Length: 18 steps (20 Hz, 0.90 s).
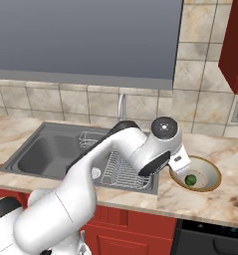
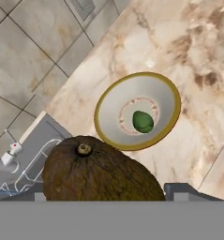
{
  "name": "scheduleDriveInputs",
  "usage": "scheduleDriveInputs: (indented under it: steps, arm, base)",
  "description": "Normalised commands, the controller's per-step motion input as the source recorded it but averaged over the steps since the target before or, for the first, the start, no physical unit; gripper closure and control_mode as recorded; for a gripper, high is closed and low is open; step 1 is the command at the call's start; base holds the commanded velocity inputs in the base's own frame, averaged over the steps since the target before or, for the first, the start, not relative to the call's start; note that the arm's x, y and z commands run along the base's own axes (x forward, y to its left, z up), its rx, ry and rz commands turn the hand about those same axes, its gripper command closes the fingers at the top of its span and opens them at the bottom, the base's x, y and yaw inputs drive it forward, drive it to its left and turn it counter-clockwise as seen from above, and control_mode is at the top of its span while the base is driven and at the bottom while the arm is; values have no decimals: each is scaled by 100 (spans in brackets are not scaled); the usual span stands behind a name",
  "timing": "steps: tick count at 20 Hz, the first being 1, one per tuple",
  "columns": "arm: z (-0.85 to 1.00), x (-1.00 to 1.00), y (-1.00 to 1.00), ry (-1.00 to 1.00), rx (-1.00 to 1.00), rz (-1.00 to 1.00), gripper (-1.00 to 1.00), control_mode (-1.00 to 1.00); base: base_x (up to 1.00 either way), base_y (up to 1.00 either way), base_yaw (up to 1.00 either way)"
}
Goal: Pick the avocados from the sink and place them in one bowl. Place the mushroom in the other bowl. Then turn off the sink faucet.
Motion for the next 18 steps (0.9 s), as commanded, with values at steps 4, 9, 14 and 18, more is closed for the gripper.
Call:
scheduleDriveInputs:
  steps: [4, 9, 14, 18]
  arm:
    - [-28, 33, -25, 3, 0, 0, 100, -100]
    - [-24, 26, -29, 7, 0, 0, 100, -100]
    - [-23, 24, -31, 6, 0, 0, 100, -100]
    - [-20, 19, -23, 2, 2, 0, 100, -100]
  base:
    - [0, 0, 0]
    - [0, 0, 0]
    - [0, 0, 0]
    - [0, 0, 0]
